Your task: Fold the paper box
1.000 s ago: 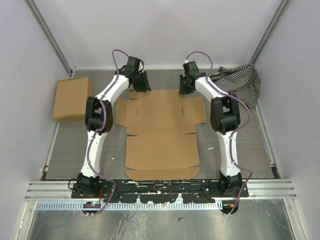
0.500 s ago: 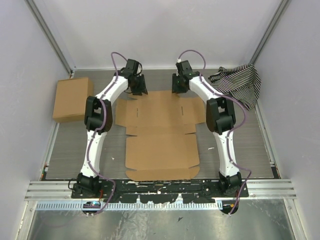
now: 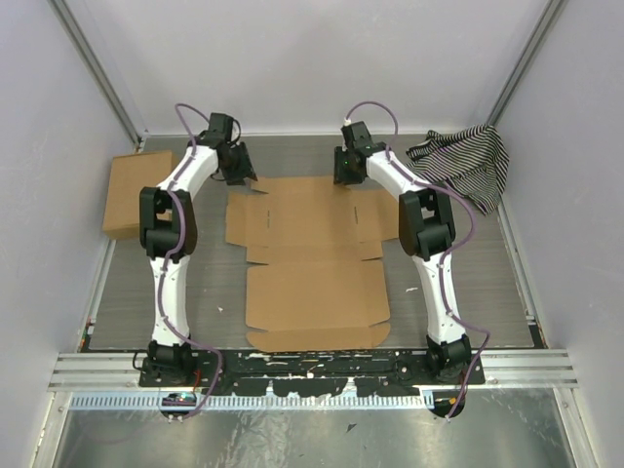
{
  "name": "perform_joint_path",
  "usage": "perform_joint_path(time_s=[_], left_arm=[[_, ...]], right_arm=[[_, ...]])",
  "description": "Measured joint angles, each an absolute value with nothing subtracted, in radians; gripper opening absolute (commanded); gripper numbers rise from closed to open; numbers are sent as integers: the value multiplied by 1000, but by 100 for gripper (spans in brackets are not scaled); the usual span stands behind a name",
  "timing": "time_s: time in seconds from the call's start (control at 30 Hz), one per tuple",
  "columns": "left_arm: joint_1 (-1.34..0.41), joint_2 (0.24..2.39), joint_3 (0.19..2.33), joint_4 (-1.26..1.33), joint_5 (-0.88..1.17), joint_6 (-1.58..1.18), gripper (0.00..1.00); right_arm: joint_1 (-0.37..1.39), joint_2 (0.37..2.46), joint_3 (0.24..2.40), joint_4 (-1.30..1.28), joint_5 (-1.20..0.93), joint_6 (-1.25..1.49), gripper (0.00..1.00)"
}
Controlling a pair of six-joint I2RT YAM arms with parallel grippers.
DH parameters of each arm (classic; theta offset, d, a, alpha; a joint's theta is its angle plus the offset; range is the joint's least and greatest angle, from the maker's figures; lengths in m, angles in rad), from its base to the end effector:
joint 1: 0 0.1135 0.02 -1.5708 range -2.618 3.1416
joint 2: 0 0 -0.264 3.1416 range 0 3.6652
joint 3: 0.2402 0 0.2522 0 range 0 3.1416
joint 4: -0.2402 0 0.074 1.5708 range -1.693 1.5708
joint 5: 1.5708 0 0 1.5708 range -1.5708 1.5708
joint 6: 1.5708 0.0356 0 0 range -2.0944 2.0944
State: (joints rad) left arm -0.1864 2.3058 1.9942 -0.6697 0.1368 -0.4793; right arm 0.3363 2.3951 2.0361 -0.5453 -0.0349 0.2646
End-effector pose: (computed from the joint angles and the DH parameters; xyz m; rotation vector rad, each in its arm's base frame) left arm 0.4996 -0.0992 0.2005 -0.3254 2.5759 -0.4256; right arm 0.5018 0.1767 0.1768 -0.1046 2.4965 0.2976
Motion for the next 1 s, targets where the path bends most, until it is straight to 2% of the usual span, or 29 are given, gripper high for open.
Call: perform_joint_path(time_s=[0.53, 1.0], left_arm=[[-186, 2373, 2049, -642, 208, -517, 47], [-196, 2374, 2051, -685, 141, -482, 47]], right_arm=[[333, 2396, 2037, -540, -33, 265, 40], [330, 2397, 2037, -538, -38, 268, 40]])
